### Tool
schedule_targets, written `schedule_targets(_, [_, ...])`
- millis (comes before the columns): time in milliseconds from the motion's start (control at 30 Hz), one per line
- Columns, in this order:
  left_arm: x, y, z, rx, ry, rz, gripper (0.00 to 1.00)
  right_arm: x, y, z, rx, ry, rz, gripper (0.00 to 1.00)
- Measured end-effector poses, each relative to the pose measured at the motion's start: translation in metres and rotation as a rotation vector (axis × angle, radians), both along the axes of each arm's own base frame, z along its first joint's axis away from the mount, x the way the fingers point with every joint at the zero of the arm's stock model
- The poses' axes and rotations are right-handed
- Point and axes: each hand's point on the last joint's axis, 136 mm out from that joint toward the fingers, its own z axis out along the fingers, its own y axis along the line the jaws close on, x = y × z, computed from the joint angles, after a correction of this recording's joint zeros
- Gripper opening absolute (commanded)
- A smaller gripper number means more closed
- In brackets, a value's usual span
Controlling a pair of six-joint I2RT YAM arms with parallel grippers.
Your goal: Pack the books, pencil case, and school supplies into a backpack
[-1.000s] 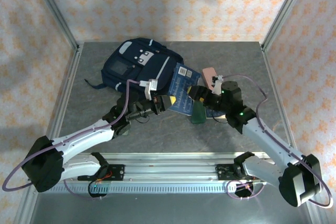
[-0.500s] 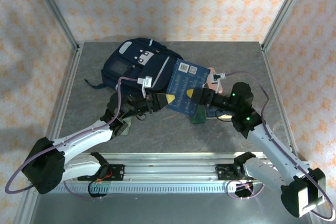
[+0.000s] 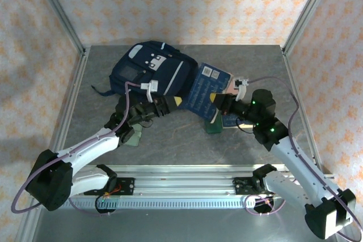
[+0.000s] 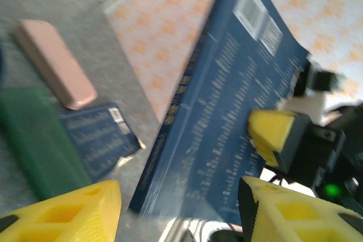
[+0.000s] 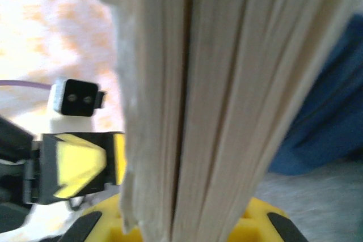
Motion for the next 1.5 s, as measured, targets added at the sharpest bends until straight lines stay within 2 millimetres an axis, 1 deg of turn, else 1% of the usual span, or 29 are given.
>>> schedule_targets(100, [0.019, 0.020, -0.011, 0.029, 0.054, 0.083, 0.58, 0.010, -0.017, -0.004, -0.109, -0.106, -0.117, 0.00])
schedule_targets(200, [0.038, 0.035, -0.018, 0.057, 0.096, 0.141, 0.60, 0.013, -0.025, -0.005, -0.218, -0.218, -0.189, 0.00])
schedule_targets(300, [0.056, 0.044, -0.020, 0.074, 0.132, 0.177, 0.61, 0.011, -0.025, -0.007, -0.343, -0.351, -0.219, 0.00])
schedule_targets(367, [0.067, 0.048, -0.019, 0.079, 0.151, 0.194, 0.66, 0.007, -0.022, -0.008, -0.415, -0.427, -0.223, 0.00])
schedule_targets(467, [0.084, 0.048, -0.014, 0.087, 0.172, 0.197, 0.69, 0.002, -0.017, -0.008, -0.536, -0.537, -0.228, 0.00])
schedule_targets(567, [0.097, 0.040, -0.003, 0.095, 0.170, 0.163, 0.73, 0.000, -0.012, -0.005, -0.669, -0.640, -0.243, 0.00])
schedule_targets(633, [0.101, 0.035, 0.004, 0.102, 0.162, 0.134, 0.73, -0.005, -0.004, -0.006, -0.758, -0.716, -0.236, 0.00])
schedule_targets(733, [0.102, 0.028, 0.009, 0.103, 0.156, 0.088, 0.73, -0.015, 0.007, -0.013, -0.885, -0.831, -0.210, 0.00])
schedule_targets(800, [0.100, 0.025, 0.007, 0.103, 0.165, 0.060, 0.73, -0.020, 0.012, -0.022, -0.982, -0.892, -0.194, 0.00])
schedule_targets(967, [0.090, 0.017, 0.005, 0.090, 0.183, -0.012, 0.72, -0.026, 0.016, -0.039, -1.235, -1.025, -0.191, 0.00])
schedule_targets(1067, [0.086, 0.014, 0.007, 0.080, 0.180, -0.045, 0.72, -0.028, 0.018, -0.044, -1.345, -1.078, -0.181, 0.00])
schedule_targets(1200, [0.078, 0.010, 0.007, 0.065, 0.190, -0.089, 0.71, -0.030, 0.020, -0.037, -1.406, -1.130, -0.196, 0.00])
schedule_targets(1333, [0.070, 0.005, -0.001, 0.098, 0.202, -0.121, 0.71, -0.031, 0.021, -0.032, -1.443, -1.163, -0.211, 0.00])
schedule_targets(1500, [0.058, -0.006, -0.001, 0.092, 0.211, -0.180, 0.71, -0.031, 0.025, -0.037, -1.491, -1.188, -0.182, 0.00])
